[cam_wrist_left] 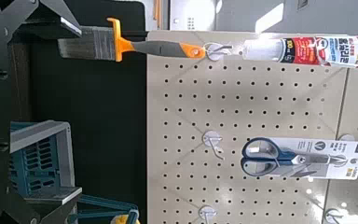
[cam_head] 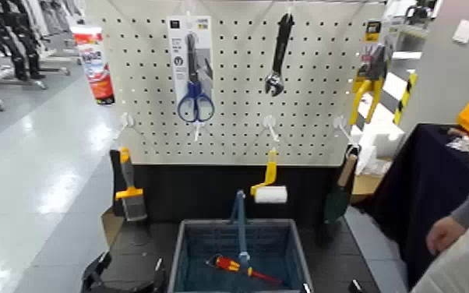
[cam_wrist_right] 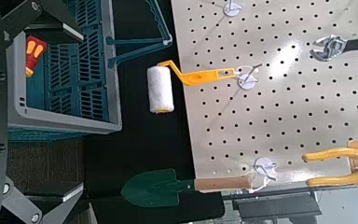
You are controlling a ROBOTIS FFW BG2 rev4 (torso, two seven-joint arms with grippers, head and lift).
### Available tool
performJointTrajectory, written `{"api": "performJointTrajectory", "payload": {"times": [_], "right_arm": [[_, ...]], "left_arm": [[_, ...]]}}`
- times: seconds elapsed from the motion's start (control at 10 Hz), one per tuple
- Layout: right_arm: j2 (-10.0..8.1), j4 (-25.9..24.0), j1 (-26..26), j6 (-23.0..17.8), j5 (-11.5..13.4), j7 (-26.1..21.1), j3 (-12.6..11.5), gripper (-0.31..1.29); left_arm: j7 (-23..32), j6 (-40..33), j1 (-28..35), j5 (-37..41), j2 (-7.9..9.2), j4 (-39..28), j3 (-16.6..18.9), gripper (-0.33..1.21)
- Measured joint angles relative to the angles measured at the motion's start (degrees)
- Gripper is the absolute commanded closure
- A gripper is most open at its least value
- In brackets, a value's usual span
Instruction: Put the blue scissors into the crate.
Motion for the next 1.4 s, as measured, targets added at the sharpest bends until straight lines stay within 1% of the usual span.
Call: {"api": "performJointTrajectory", "payload": {"times": [0.3, 0.5, 0.7, 0.9, 1.0, 1.2, 1.3, 1.4], "right_arm": [[0.01, 0.0, 0.04, -0.03, 0.0, 0.0, 0.0, 0.18], [-0.06, 0.0, 0.06, -0.03, -0.08, 0.0, 0.06, 0.18], [-0.07, 0.0, 0.06, -0.05, -0.16, 0.0, 0.08, 0.18], [-0.07, 0.0, 0.06, -0.15, -0.23, -0.05, 0.08, 0.18], [-0.07, 0.0, 0.06, -0.18, -0.27, -0.08, 0.08, 0.18], [0.11, 0.03, -0.01, -0.13, -0.34, -0.04, 0.02, 0.18], [0.16, 0.07, -0.06, -0.12, -0.35, -0.04, -0.02, 0.18], [0.11, 0.14, -0.29, -0.07, -0.36, -0.02, 0.08, 0.18]], "left_arm": [[-0.4, 0.63, -0.32, 0.37, 0.0, -0.01, -0.49, 0.16], [-1.91, 1.3, -0.88, 0.69, 0.0, -0.11, -0.45, 0.16], [-5.86, 4.24, -2.63, 1.04, 0.0, -1.23, 0.86, 0.16], [-7.79, 6.29, -4.8, 1.81, 0.0, -2.07, 1.64, 0.17], [-10.5, 8.54, -6.16, 2.61, 0.02, -2.53, 2.32, 0.17], [-13.94, 11.71, -9.33, 3.51, 0.66, -2.92, 3.49, 0.17], [-16.83, 13.81, -11.49, 3.61, 1.15, -2.95, 3.93, 0.17], [-18.57, 15.63, -13.69, 3.71, 1.76, -2.89, 4.18, 0.19]]}}
